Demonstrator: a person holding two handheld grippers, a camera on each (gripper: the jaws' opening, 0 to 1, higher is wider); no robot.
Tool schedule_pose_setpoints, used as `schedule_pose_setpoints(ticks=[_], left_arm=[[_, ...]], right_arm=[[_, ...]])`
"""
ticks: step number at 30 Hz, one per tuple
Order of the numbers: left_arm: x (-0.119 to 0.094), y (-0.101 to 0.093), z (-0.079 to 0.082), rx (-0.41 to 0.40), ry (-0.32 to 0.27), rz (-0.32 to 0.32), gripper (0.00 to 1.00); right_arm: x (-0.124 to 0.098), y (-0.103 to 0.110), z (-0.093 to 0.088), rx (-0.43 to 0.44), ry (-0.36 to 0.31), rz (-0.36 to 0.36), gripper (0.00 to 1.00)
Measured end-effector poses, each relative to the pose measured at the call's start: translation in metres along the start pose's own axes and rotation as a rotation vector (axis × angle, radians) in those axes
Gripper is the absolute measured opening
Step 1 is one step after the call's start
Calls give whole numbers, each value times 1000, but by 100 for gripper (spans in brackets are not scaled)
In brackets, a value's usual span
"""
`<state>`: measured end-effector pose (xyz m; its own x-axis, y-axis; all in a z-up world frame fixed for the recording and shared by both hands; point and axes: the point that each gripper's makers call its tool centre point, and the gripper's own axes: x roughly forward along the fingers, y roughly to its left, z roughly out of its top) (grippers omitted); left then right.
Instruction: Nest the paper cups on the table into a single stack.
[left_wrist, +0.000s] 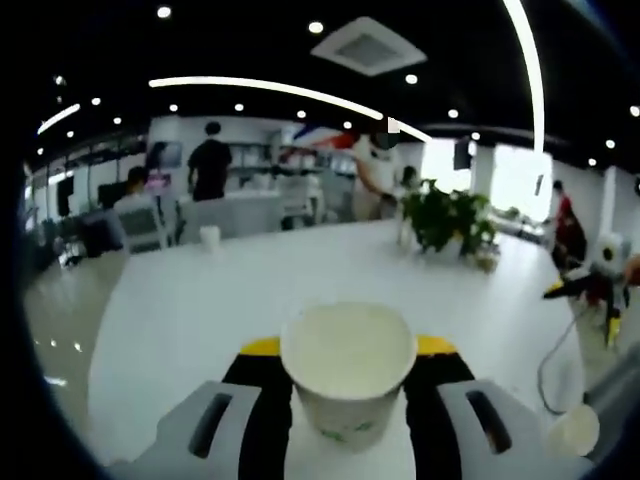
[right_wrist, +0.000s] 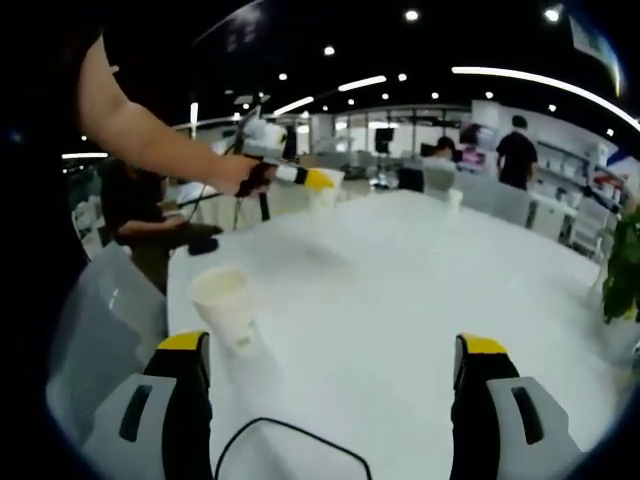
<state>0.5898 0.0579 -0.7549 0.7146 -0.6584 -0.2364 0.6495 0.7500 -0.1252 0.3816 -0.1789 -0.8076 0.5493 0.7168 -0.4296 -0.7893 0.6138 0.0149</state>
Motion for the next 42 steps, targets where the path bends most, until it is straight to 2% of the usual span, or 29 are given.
schedule_pose_setpoints(ticks=[6, 17, 29, 32, 34, 36, 42], left_arm=[[-2, -6, 17, -14, -38, -9, 42], [-6, -23, 30, -33, -75, -51, 44], [-16, -53, 59, -22, -128, -142, 44], [-21, -61, 74, -68, -186, -165, 44], [-22, -62, 71, -38, -169, -152, 44], [-25, -66, 69, -65, -180, -160, 44], [-35, -89, 61, -14, -173, -190, 44]], right_arm=[[2, 0, 0, -2, 1, 3, 100], [3, 0, 0, -3, 0, 4, 100], [1, 2, 0, -5, -1, 3, 100], [2, 4, 1, -8, -4, 4, 100], [2, 5, 1, -8, -4, 6, 100], [2, 6, 1, -11, -5, 6, 100], [1, 11, 3, -13, -15, 10, 100]])
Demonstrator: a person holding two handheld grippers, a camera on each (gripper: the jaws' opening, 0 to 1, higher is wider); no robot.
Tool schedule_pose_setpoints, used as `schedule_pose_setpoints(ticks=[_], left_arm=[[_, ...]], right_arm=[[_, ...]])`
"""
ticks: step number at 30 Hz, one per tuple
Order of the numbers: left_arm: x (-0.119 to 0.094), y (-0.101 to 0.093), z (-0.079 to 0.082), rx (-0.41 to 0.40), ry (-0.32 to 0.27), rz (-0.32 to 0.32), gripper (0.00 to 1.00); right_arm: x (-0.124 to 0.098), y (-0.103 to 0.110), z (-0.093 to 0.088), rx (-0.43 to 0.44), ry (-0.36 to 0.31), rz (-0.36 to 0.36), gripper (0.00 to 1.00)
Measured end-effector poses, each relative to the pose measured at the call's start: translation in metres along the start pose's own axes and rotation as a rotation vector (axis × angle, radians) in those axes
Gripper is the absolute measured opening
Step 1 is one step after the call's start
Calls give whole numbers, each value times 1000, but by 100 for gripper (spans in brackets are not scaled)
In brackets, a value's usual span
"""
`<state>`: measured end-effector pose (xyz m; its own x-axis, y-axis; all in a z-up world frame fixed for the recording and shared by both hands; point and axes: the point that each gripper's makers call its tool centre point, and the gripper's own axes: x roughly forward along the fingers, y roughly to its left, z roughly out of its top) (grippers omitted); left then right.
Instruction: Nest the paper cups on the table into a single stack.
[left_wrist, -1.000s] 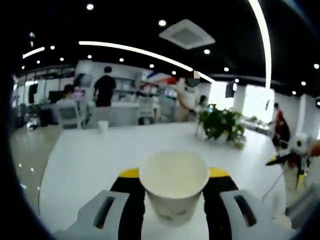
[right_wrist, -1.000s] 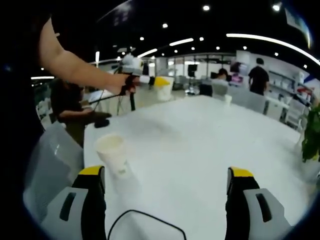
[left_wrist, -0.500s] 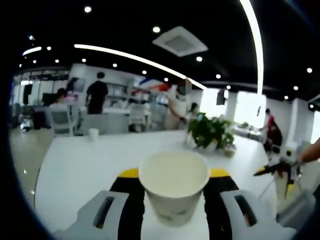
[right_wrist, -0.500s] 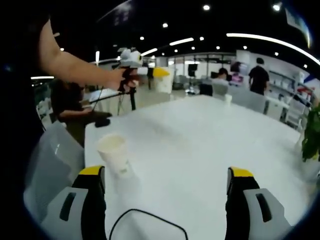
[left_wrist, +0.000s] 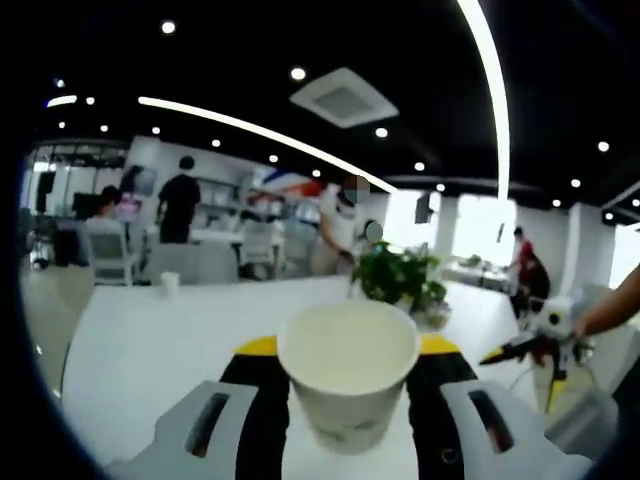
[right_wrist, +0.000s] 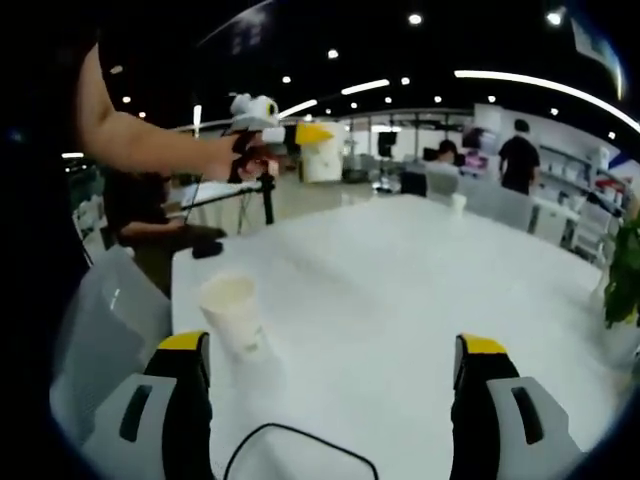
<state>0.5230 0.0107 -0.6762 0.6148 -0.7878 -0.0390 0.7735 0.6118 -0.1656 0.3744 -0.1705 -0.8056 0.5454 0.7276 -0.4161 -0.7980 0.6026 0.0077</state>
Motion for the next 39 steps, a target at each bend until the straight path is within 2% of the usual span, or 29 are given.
schedule_pose_setpoints(ticks=[7, 12, 14, 21, 34, 39], left_arm=[[-14, -24, -4, 44, -2, -33, 43], [-18, -41, -11, 91, 18, -64, 43], [-19, -42, -17, 80, 35, -60, 43], [-23, -66, -18, 112, 13, -97, 44], [-39, -86, -18, 111, -9, -112, 47], [-44, -99, -25, 123, -4, -128, 48]], right_arm=[[-2, 1, -3, 2, -2, -3, 100], [-3, 2, -3, 0, -1, -1, 100], [-3, 3, -5, -2, 1, 2, 100], [-3, 4, -2, -1, -5, 3, 100], [0, 7, 1, 0, -10, 4, 100], [1, 10, 0, -2, -10, 9, 100]])
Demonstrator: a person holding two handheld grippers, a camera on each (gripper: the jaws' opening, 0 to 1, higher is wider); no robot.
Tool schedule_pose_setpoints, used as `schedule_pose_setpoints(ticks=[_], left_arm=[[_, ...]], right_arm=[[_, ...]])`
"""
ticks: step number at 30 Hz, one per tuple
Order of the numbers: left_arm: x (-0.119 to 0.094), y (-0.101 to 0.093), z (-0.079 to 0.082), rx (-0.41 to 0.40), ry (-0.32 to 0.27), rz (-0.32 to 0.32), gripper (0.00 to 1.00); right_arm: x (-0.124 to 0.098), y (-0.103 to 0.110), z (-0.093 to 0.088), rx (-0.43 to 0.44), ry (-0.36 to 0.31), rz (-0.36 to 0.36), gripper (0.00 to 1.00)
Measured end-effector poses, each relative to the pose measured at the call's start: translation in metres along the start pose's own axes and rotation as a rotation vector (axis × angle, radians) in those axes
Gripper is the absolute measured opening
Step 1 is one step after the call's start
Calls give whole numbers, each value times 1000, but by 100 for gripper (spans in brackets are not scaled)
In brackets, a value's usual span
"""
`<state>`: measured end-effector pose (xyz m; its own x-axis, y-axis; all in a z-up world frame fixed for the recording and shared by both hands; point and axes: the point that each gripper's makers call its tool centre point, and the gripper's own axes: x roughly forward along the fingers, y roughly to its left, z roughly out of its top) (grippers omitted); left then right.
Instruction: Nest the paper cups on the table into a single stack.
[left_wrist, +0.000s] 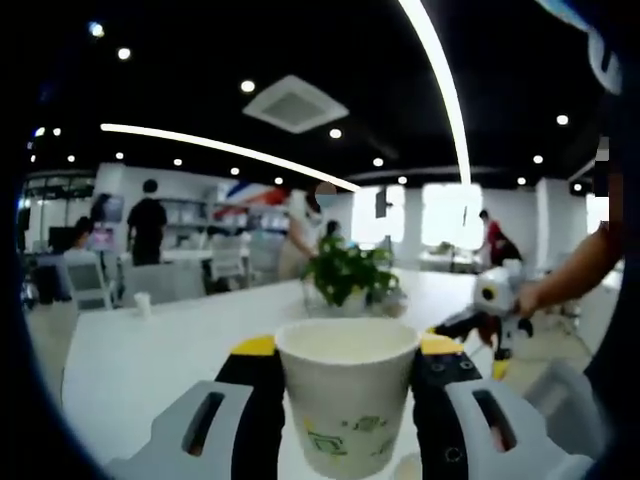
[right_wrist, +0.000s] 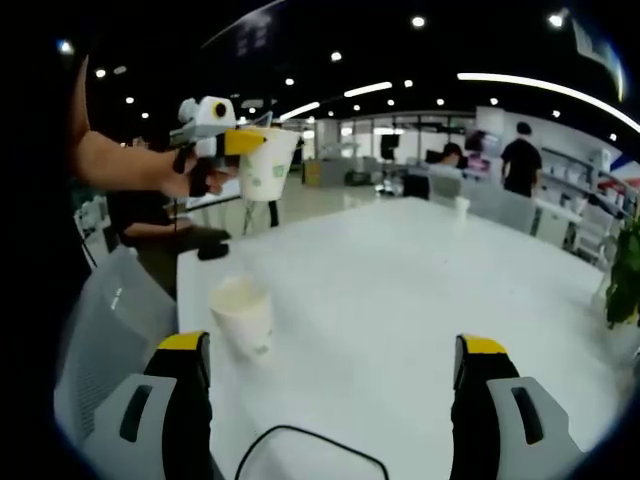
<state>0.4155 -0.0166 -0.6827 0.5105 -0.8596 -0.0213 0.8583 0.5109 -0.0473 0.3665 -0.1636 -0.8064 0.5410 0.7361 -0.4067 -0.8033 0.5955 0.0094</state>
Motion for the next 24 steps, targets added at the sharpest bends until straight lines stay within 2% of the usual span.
schedule_pose_setpoints(ticks=[4, 13, 20, 24], left_arm=[[-4, -8, 0, -2, -12, -3, 48], [-10, -26, 17, -47, -123, -37, 48], [-11, -41, 14, -48, -145, -55, 47], [-8, -48, 9, -36, -134, -67, 46]], right_arm=[[-1, 2, -1, 5, -5, -3, 100], [-4, 4, -4, 11, -2, -7, 100], [-4, 7, -5, 9, -4, -6, 100], [-5, 8, -7, 12, -2, -6, 100]])
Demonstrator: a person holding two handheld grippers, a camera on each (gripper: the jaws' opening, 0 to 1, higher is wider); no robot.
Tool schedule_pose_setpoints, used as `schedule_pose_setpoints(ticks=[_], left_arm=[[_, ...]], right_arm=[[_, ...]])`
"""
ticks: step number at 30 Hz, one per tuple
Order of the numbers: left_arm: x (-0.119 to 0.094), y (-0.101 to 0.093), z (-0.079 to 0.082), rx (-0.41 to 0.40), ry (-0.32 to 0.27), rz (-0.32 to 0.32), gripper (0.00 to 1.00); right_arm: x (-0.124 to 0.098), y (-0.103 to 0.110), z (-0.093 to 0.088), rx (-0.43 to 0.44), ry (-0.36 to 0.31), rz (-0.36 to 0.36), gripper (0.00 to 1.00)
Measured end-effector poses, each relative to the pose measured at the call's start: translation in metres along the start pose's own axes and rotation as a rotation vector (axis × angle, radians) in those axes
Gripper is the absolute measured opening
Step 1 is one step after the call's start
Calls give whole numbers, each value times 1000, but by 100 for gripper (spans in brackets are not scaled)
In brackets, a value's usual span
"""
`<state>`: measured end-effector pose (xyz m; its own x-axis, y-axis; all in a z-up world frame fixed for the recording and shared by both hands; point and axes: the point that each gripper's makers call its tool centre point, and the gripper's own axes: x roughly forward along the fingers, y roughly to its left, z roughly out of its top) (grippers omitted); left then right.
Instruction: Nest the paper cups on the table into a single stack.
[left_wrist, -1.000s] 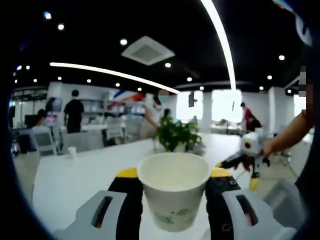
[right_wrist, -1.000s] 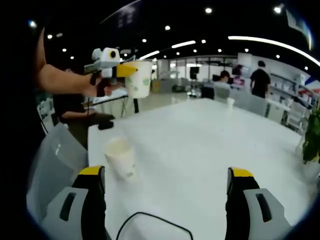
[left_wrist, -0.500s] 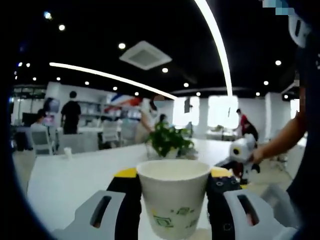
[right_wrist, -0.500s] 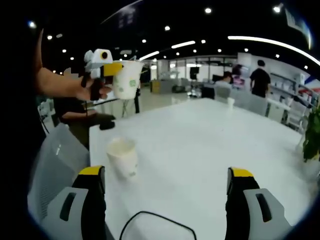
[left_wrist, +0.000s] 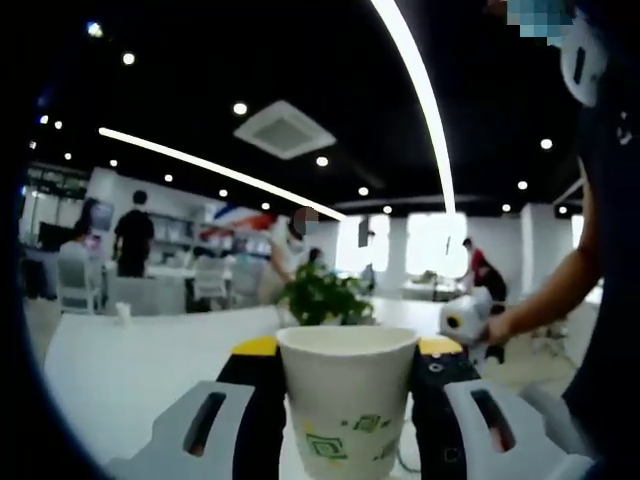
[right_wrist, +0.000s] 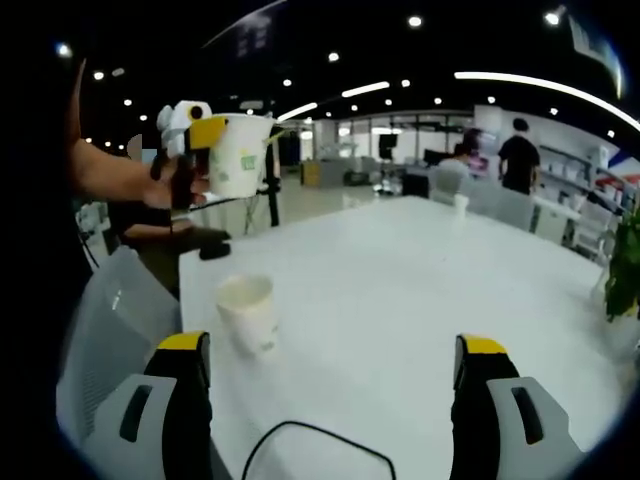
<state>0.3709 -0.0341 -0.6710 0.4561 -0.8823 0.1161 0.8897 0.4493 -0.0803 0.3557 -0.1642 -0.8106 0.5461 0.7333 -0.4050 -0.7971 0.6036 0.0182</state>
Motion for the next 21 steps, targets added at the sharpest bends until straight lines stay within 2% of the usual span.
schedule_pose_setpoints(ticks=[21], left_arm=[[20, -25, -9, -32, -2, -74, 46]], right_arm=[[-2, 0, -5, 10, 0, -3, 100]])
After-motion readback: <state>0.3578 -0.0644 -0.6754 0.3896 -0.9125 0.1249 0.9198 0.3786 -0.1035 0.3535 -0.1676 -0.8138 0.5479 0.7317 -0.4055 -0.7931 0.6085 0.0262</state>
